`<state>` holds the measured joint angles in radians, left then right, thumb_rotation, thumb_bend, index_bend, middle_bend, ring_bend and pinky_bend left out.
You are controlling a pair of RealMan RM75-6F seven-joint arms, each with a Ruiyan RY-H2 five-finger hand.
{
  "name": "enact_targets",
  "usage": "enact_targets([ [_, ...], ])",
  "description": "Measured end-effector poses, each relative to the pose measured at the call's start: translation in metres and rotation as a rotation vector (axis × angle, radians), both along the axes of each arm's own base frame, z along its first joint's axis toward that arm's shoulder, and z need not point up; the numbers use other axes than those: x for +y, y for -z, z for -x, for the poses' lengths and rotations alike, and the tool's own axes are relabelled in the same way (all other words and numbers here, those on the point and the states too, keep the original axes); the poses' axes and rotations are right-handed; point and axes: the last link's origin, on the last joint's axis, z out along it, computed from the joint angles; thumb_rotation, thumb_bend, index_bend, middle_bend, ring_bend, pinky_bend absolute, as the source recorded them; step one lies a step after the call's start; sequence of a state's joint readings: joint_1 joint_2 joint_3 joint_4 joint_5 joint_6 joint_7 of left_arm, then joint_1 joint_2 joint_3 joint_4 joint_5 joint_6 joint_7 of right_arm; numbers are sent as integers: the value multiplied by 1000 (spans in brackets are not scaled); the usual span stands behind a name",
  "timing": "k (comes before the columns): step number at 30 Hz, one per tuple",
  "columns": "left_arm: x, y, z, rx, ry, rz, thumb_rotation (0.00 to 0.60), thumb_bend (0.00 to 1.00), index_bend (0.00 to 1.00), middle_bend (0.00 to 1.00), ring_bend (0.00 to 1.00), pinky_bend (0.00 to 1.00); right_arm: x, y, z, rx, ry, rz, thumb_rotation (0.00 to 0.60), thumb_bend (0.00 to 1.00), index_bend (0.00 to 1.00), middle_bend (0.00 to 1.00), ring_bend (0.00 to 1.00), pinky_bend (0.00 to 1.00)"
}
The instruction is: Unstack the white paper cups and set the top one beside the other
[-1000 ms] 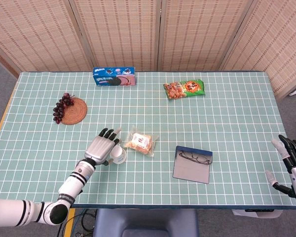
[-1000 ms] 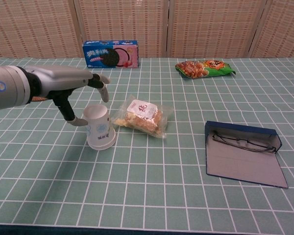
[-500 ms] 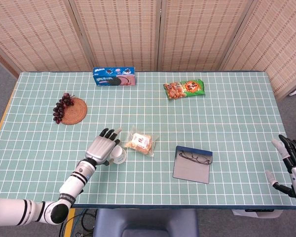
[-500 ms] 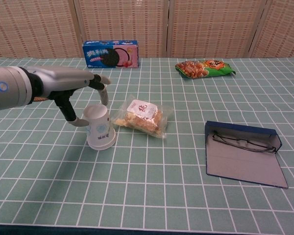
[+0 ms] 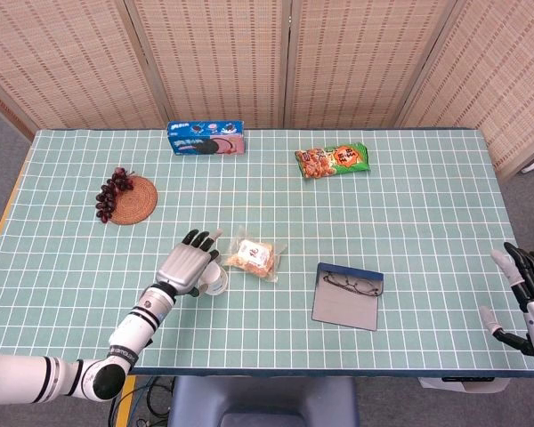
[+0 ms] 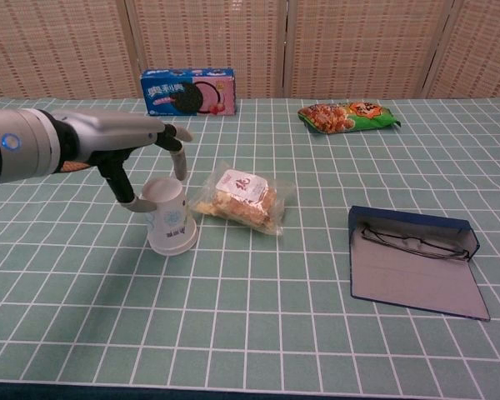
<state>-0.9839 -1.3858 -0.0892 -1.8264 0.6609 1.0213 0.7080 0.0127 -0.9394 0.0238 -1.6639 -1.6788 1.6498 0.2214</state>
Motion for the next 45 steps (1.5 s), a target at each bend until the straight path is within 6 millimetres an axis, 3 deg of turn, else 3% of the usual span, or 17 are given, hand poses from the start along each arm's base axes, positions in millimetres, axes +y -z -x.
enact_targets([
  [28,2,-1,-3,7,-2,-1,600,295,449,0,0,0,0,0,0,2,1,4,600,338,55,0,0,0],
  [45,-9,-11,-19,45,26,-42,600,295,451,0,0,0,2,-1,-1,-4,-9,1,600,338,55,0,0,0],
])
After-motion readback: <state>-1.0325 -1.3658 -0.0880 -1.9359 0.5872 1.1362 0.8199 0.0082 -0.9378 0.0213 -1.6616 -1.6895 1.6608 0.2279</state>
